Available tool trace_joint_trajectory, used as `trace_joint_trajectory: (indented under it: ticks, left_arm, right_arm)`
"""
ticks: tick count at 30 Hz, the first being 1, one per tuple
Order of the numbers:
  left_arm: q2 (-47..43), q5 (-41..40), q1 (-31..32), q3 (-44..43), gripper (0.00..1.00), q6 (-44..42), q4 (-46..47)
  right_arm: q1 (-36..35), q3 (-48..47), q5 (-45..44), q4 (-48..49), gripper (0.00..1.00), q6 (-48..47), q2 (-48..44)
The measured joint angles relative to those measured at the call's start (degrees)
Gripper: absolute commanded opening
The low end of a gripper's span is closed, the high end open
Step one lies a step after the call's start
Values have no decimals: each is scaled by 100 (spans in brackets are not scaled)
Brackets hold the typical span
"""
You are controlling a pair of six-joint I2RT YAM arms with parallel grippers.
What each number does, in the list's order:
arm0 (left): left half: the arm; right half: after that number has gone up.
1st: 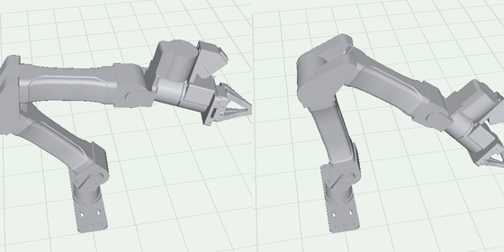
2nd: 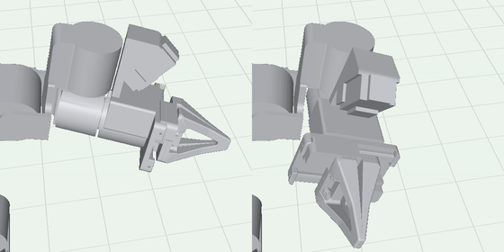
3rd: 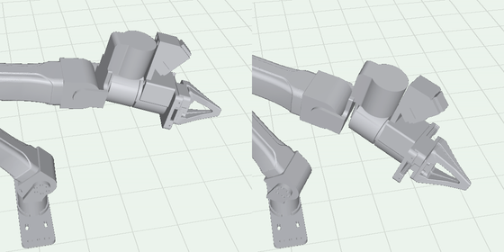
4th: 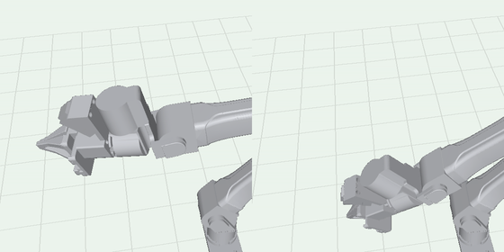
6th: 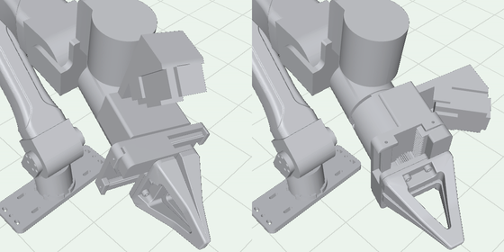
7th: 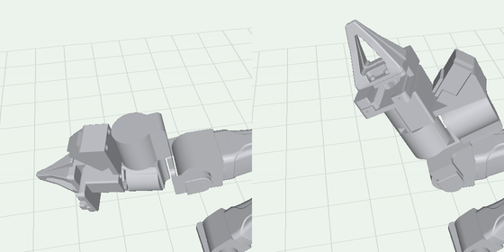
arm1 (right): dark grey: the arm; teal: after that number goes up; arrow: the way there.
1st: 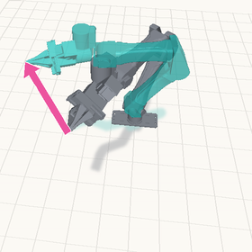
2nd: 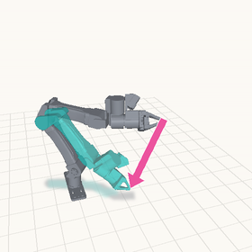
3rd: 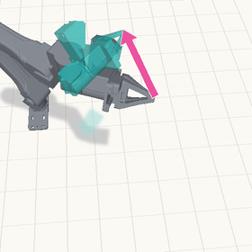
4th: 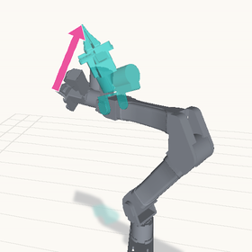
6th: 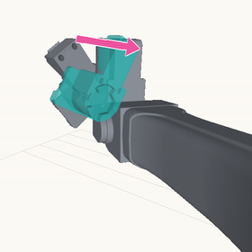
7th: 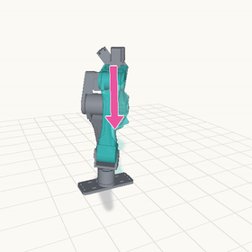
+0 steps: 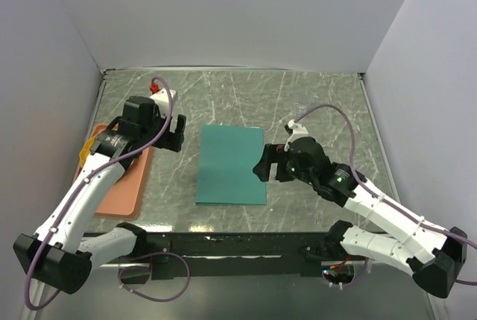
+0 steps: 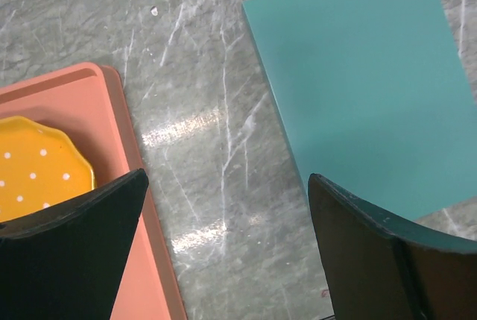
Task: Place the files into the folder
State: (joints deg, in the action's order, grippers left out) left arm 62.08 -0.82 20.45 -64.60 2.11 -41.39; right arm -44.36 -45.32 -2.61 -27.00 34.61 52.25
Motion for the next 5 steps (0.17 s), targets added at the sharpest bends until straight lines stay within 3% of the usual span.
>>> trace_joint_trajectory:
  ticks: [5]
  left_arm:
    - [-33,101,-2,0,96,79,-2]
  right_arm:
    - [-308,-57,-122,-201,100,0,-236]
